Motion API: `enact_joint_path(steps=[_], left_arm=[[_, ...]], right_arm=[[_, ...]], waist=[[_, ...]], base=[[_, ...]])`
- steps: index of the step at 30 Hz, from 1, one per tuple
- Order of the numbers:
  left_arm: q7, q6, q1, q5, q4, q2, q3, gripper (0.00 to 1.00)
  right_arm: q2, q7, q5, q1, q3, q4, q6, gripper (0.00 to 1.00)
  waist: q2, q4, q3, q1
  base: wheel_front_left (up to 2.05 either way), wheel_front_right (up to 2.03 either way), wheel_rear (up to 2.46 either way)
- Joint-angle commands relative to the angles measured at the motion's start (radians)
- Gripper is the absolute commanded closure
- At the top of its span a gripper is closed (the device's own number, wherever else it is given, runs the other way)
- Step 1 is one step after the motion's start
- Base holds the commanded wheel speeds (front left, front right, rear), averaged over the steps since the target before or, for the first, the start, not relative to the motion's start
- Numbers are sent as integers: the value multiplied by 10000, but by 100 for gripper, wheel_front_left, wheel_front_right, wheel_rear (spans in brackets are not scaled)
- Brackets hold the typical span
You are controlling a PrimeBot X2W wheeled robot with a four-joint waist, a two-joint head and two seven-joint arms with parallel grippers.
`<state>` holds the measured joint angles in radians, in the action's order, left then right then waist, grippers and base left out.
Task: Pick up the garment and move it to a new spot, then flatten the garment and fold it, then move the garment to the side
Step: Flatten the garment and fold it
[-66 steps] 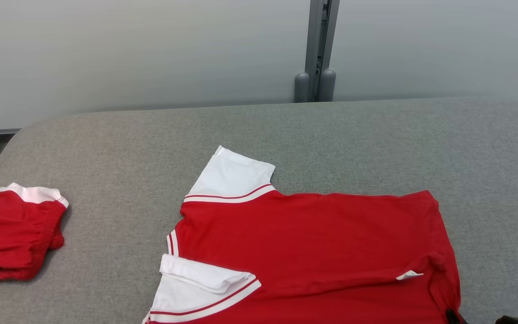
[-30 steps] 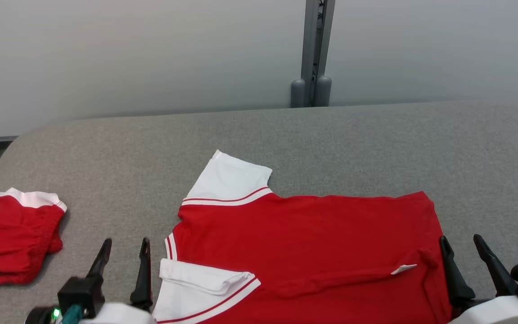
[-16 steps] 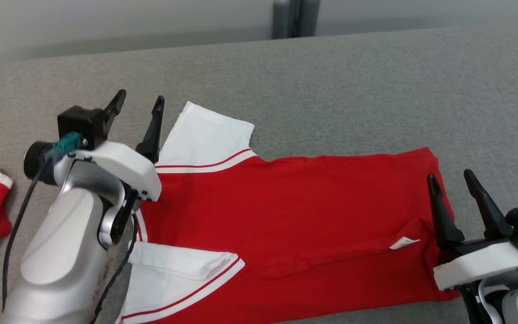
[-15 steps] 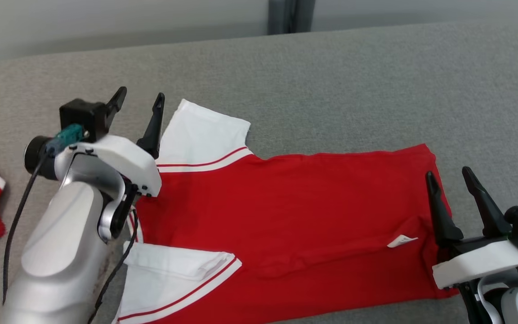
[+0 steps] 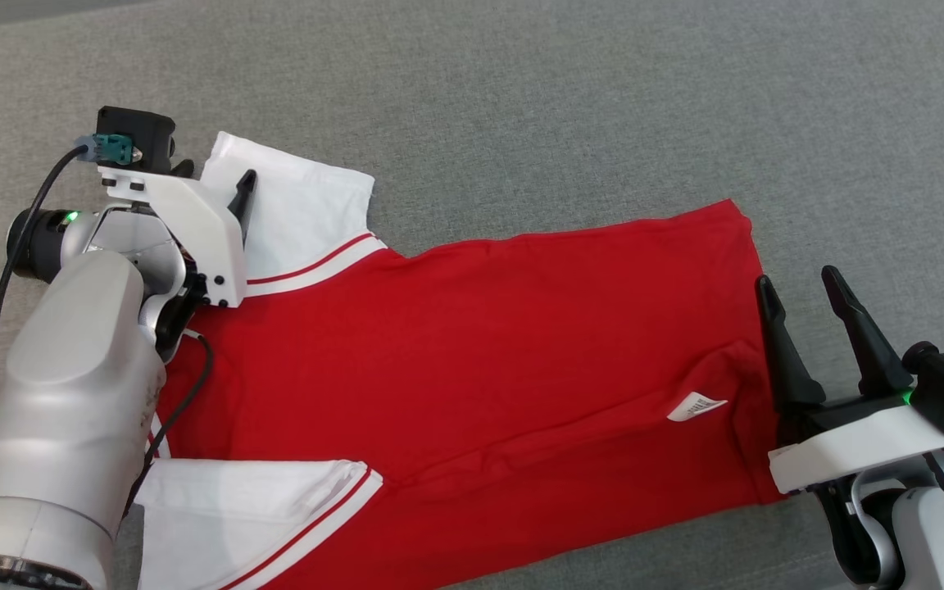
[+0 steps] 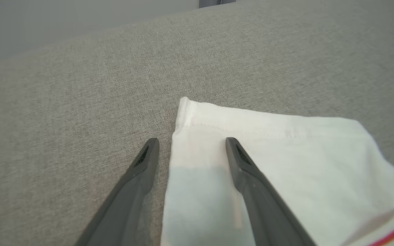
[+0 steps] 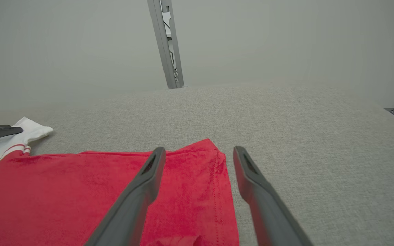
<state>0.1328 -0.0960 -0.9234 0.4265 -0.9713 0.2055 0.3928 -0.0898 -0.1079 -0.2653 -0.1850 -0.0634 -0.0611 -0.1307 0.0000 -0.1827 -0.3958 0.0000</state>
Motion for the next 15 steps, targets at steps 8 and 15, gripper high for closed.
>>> enact_joint_path(steps=[8, 15], left_arm=[[262, -300, -678, 299, -1364, -93, 332, 100], [-506, -337, -1241, 319, -1464, -249, 667, 100]], right_arm=[[-306, 2, -265, -488, 192, -279, -1, 0], [-822, 314, -551, -1220, 319, -939, -1, 0]], waist=[[0, -71, -280, 0], [0, 377, -246, 0]], base=[[0, 0, 0], [0, 0, 0]])
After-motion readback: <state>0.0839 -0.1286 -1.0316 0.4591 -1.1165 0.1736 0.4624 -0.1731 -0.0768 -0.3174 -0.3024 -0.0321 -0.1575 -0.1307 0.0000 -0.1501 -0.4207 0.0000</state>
